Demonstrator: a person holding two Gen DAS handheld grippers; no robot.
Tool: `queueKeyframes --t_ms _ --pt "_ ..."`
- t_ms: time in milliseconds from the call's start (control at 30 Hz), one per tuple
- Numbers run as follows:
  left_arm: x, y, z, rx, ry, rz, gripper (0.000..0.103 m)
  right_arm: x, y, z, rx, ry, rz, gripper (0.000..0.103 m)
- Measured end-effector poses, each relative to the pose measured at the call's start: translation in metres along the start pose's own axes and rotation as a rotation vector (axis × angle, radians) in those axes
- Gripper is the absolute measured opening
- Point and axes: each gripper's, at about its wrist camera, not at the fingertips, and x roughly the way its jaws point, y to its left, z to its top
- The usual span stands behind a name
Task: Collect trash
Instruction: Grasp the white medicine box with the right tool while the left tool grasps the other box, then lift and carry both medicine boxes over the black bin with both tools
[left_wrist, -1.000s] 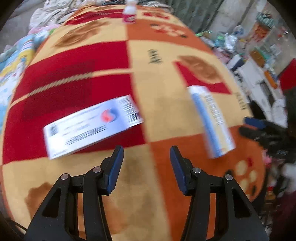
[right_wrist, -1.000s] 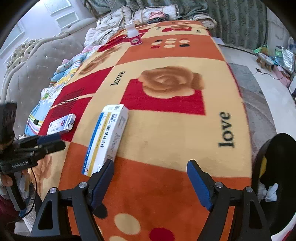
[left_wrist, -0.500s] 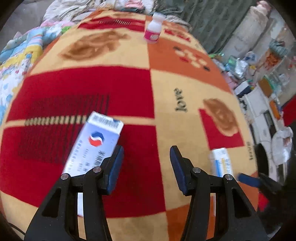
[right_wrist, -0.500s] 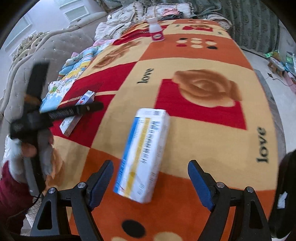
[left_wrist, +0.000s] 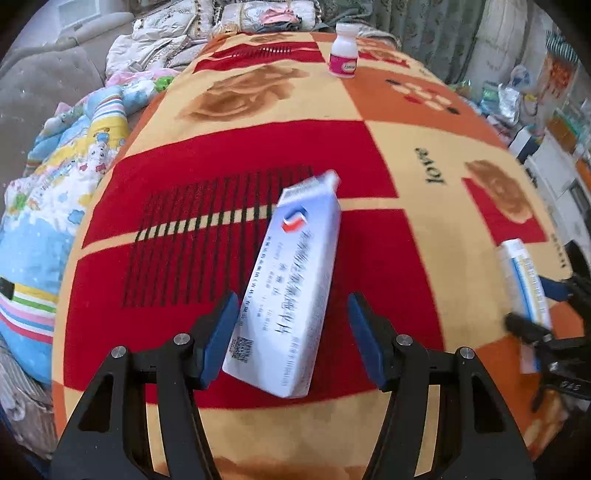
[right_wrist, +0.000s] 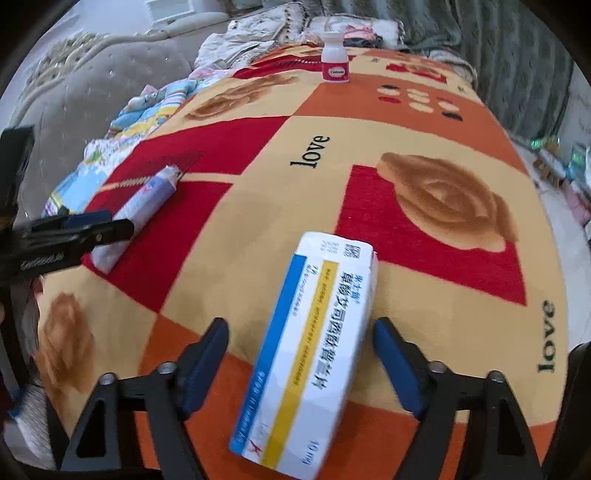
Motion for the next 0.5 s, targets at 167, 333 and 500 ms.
queueKeyframes --t_ms 167,333,500 --pt "0.016 0.005 0.005 -0.047 0.019 -0.024 0.060 -0.007 -0.009 -0.007 -0.006 -0.014 -0.009 0.051" --pt "0.007 0.001 0.005 -0.083 0.010 -0.107 0.049 -0.017 -0.014 -0.013 0.001 -0.024 0.029 0.049" --pt "-0.012 -0.023 0.000 -0.048 -0.026 -0.119 0.049 -0.028 -0.019 -0.021 0.006 -0.041 0.030 0.049"
